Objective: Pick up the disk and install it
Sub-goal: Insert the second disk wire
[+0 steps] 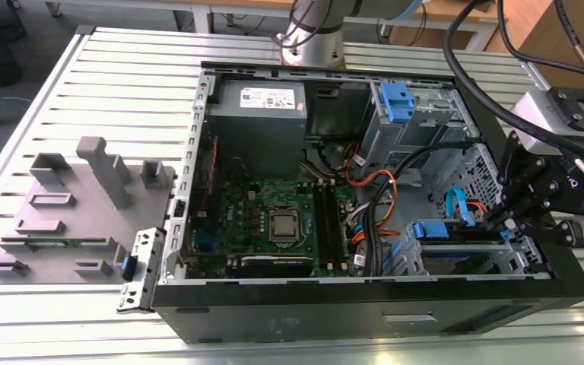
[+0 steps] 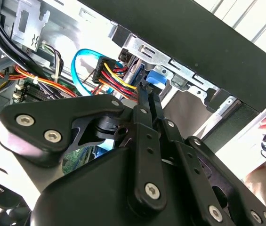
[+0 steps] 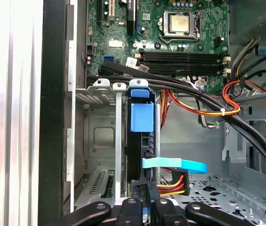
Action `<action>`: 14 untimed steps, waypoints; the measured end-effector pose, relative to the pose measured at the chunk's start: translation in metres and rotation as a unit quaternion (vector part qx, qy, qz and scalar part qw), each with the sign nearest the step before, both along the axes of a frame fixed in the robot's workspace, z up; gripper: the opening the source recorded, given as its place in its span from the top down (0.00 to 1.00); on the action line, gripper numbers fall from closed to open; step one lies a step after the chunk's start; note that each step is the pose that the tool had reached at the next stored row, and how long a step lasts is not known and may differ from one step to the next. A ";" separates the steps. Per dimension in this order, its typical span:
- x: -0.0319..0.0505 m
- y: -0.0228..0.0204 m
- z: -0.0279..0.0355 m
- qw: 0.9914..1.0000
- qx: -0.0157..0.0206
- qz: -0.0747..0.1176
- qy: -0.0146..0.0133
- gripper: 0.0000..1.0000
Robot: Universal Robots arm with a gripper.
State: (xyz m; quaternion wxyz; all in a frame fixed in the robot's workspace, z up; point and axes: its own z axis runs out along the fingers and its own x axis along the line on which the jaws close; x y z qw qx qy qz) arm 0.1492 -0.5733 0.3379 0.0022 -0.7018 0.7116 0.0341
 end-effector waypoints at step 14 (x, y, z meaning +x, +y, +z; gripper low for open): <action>-0.0004 0.0001 -0.0035 1.000 0.000 0.000 0.000 0.76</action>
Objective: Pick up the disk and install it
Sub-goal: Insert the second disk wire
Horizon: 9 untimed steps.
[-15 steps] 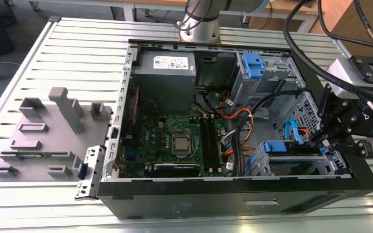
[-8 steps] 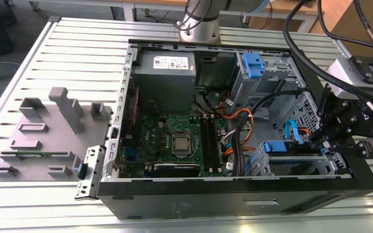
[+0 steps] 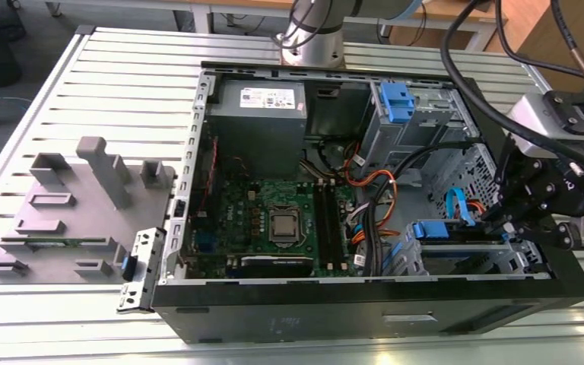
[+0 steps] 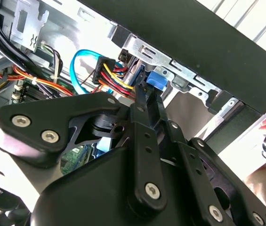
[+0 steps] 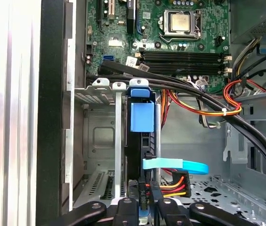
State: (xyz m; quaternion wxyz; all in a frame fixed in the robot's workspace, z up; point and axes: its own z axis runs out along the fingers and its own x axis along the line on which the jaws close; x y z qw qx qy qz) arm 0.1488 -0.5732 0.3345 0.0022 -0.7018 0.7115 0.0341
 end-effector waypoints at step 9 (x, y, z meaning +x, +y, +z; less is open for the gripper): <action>0.0043 0.0015 -0.0001 1.000 0.000 0.000 0.000 0.76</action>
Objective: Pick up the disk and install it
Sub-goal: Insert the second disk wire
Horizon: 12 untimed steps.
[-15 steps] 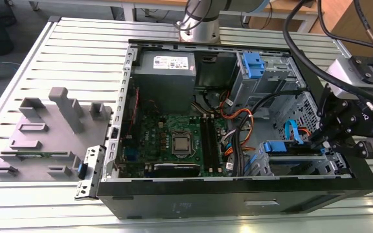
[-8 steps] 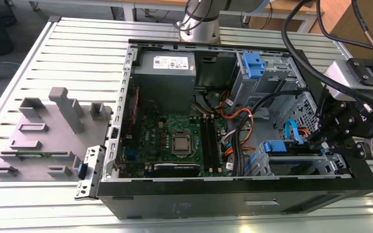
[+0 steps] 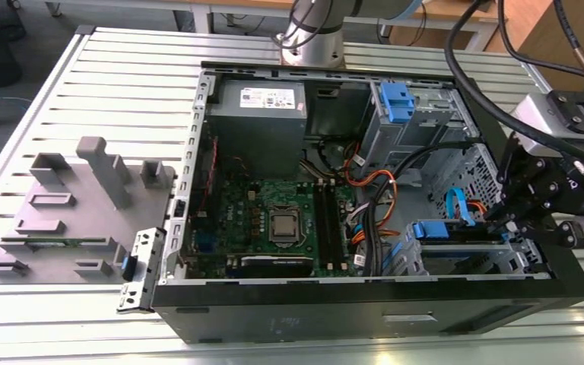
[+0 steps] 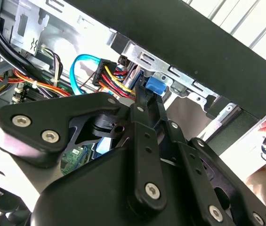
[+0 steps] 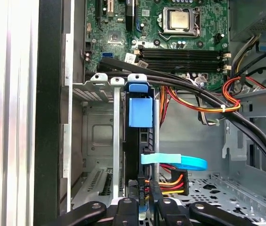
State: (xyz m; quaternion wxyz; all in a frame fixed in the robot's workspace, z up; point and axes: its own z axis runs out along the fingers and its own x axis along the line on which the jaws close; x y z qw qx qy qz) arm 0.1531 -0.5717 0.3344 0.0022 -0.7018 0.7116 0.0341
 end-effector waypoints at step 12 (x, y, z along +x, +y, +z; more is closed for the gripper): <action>-0.0044 0.0000 -0.0006 1.000 0.000 0.000 0.000 0.76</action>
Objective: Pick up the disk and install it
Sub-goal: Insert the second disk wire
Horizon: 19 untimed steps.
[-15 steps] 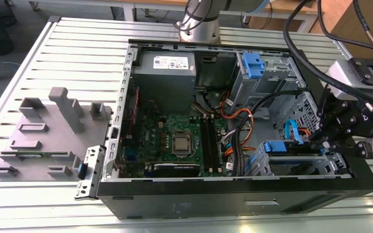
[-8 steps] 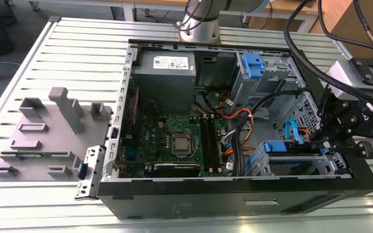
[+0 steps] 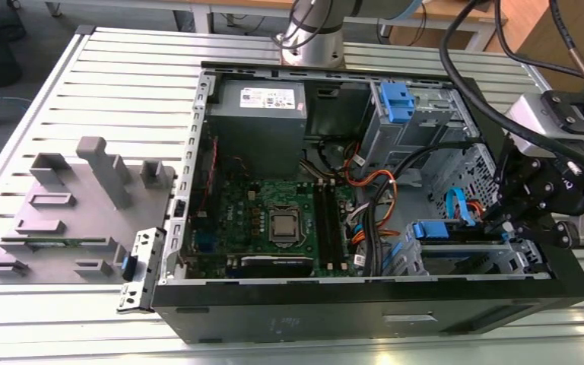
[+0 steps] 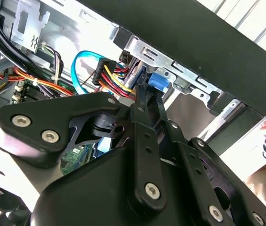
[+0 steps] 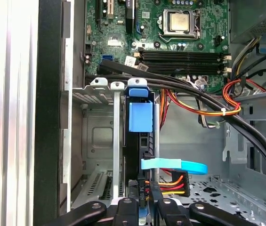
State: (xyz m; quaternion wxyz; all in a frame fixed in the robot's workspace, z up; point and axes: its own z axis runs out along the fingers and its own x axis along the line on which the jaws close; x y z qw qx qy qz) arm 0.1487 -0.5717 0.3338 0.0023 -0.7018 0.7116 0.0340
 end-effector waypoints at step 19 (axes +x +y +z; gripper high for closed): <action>-0.0005 0.0001 0.0008 1.000 0.000 0.000 0.000 0.84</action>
